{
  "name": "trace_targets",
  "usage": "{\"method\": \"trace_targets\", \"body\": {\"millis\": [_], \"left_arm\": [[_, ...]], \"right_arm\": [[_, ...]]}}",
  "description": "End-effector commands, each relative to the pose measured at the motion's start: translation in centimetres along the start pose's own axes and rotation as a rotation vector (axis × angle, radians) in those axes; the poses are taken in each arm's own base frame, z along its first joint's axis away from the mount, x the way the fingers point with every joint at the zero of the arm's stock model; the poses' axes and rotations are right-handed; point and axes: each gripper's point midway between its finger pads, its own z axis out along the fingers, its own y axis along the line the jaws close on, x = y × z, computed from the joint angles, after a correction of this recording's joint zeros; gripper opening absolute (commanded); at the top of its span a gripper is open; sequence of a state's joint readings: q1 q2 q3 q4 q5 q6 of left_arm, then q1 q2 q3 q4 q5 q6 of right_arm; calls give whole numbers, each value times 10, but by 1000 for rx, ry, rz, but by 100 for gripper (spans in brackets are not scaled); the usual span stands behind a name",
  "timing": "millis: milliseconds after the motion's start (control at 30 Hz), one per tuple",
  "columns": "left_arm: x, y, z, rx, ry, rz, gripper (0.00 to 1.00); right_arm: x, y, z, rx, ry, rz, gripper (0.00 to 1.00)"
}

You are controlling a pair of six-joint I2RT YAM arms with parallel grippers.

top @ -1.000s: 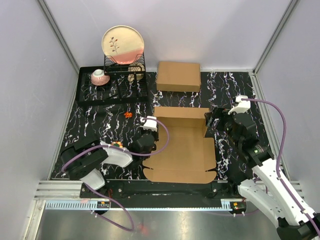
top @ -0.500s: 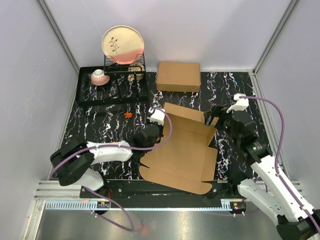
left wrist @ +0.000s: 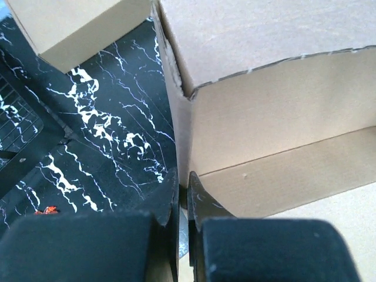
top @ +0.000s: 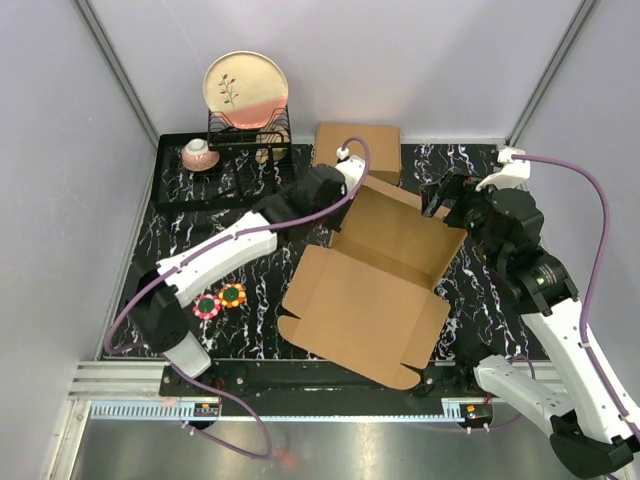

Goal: Fold the paper box

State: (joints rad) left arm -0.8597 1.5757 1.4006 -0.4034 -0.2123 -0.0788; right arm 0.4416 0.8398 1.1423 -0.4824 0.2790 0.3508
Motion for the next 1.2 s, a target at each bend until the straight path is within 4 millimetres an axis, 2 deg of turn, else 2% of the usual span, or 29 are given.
{"method": "trace_targets", "body": {"millis": [0,67,100,167,200,367,467,533,600,633,700,733,800,900,1033,1067,1133,1167], "left_arm": [[28,-3,-10,175,277,46,0],[23,10,-8,148,288,22,0],[10,13,-11,152,260,9,0],[0,24,-14,125,247,-5,0],[-13,26,-18,127,221,0,0],[-18,27,-22,151,241,53,0],[12,18,-8,196,326,50,1],[38,19,10,184,402,47,1],[55,19,23,177,453,49,3],[69,20,34,165,495,49,6],[74,24,42,129,516,41,13],[78,25,46,117,529,40,25],[70,27,48,102,506,38,32],[46,33,43,72,433,37,44],[-3,36,18,64,292,27,57],[-15,36,12,61,252,19,63],[-38,35,-5,75,174,14,66],[-45,32,-6,87,136,12,74]], "right_arm": [[-13,2,-3,14,6,-33,98],[-13,2,-3,14,6,-34,98],[-13,1,-3,14,5,-33,98],[-12,2,-4,8,-1,-28,98],[-12,3,-4,1,2,-27,98],[-7,3,-3,-1,30,-47,98],[4,1,1,6,67,-66,98],[13,1,3,-2,98,-71,98],[22,-2,5,6,120,-78,98],[25,-3,5,8,129,-81,98],[31,-7,6,19,145,-98,99],[34,-10,5,29,160,-108,98],[35,-13,5,43,165,-121,99],[37,-13,5,44,173,-125,99],[51,-14,16,49,211,-134,98],[55,-15,19,49,218,-137,98],[64,-14,27,48,242,-145,98],[67,-15,29,53,249,-146,98]]}}
